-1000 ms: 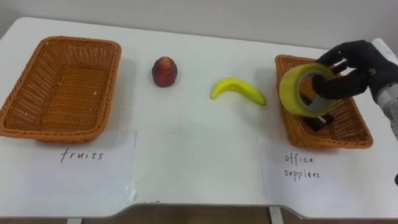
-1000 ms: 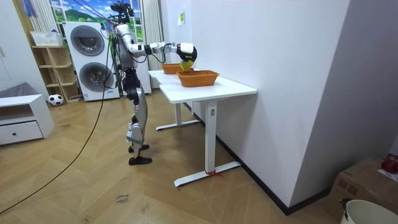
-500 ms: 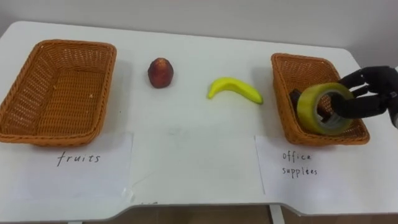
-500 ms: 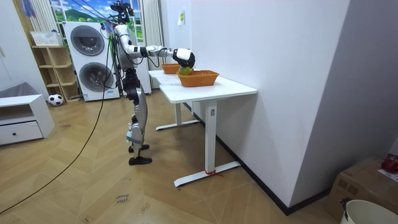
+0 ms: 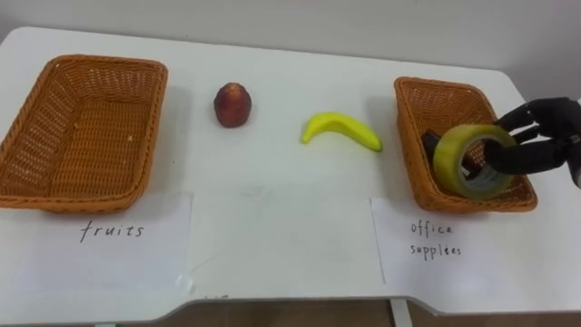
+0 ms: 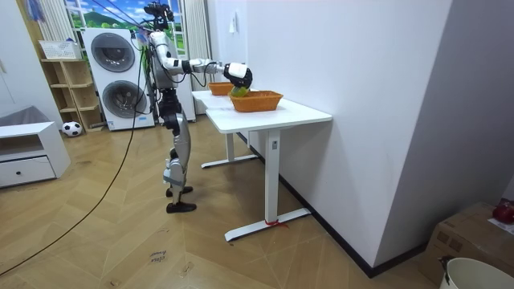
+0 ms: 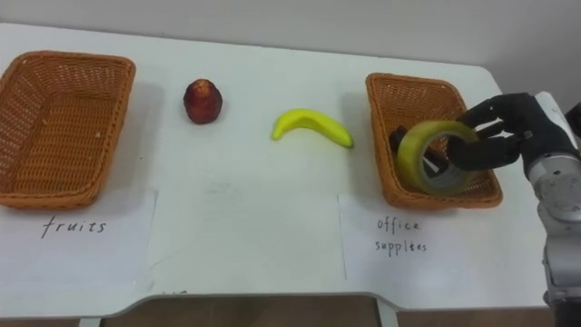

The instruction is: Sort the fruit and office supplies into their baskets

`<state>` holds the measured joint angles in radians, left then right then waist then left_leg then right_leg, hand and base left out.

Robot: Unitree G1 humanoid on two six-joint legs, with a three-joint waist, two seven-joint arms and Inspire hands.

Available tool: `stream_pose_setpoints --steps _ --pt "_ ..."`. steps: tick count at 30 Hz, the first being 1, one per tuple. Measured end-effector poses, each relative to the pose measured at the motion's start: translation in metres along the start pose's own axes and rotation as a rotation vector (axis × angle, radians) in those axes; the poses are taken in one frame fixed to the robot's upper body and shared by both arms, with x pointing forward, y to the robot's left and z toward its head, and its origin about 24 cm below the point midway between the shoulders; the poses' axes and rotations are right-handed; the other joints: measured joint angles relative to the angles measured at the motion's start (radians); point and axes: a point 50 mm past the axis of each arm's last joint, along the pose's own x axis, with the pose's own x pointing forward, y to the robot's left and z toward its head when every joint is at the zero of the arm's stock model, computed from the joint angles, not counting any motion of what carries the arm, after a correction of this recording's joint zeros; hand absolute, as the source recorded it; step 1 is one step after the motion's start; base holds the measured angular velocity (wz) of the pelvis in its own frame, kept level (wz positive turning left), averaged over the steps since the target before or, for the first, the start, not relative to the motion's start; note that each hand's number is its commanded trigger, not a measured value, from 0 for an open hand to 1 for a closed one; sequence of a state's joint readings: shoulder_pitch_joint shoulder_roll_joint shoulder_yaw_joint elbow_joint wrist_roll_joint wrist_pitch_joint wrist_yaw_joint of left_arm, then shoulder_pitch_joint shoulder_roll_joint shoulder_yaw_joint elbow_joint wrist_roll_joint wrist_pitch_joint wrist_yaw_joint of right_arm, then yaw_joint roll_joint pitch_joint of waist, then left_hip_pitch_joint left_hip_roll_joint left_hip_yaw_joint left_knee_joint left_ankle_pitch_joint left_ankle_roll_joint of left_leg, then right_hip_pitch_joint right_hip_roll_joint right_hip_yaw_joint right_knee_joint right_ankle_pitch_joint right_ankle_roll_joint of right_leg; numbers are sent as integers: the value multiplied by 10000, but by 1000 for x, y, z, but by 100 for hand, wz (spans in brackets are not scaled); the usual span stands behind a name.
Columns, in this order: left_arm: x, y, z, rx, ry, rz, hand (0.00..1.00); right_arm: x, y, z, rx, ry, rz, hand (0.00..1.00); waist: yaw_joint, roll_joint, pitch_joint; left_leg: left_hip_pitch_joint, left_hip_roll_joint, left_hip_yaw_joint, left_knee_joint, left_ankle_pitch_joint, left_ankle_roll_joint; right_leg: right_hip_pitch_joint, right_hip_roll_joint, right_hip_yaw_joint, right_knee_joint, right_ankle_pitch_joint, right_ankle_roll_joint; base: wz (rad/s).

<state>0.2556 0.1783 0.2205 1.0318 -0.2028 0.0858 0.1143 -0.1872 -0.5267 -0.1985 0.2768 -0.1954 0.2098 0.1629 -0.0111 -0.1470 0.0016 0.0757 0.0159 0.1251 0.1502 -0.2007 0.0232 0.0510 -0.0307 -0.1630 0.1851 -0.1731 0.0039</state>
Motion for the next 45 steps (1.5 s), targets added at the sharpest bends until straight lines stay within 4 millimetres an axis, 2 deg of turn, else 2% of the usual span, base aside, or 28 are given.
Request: stream_pose_setpoints --steps 1,2,3,17,25,34,38,42,45 --pt "0 1 0 -55 1 24 0 0 0 0 -2 0 0 51 5 -2 -1 8 5 17 -7 -1 -1 0 4 -1 0 0 0 -7" --pt "0 2 0 -113 2 50 0 0 0 0 -2 8 1 22 15 -3 -1 27 14 46 -26 -3 -4 0 12 -2 0 0 0 -6" --pt "0 2 0 -112 0 48 0 0 0 -1 -6 23 1 0 26 -3 -1 44 18 64 -45 -3 -5 0 16 -2 0 0 0 -5" --pt "0 2 0 -105 -8 -85 0 0 1 -6 -27 259 29 0 159 -68 -47 71 25 107 -36 -3 -6 21 18 -5 3 5 -8 0" --pt "0 3 -3 -98 43 -58 0 0 0 -7 -45 274 -189 0 180 57 29 62 30 105 -37 -5 -7 5 23 -6 5 10 -17 0" --pt "-1 2 3 -116 -192 -89 0 0 -1 -7 -59 272 -380 0 175 102 26 68 29 107 -39 -6 -9 3 24 3 3 10 -17 0" --pt "-1 2 5 -129 -305 -58 0 0 -1 -7 -34 262 -392 0 164 108 17 70 31 110 -36 -5 -9 5 26 10 3 10 -17 0" --pt "-1 2 5 -148 -297 -49 0 0 -2 -4 -61 163 -534 0 165 152 -34 76 31 110 -35 -5 -9 6 26 40 5 11 -17 0" --pt "-1 1 5 -132 -268 -55 0 -1 -5 7 -104 -309 -735 0 177 191 -61 106 28 137 -33 -3 -9 20 23 114 25 10 -17 0"
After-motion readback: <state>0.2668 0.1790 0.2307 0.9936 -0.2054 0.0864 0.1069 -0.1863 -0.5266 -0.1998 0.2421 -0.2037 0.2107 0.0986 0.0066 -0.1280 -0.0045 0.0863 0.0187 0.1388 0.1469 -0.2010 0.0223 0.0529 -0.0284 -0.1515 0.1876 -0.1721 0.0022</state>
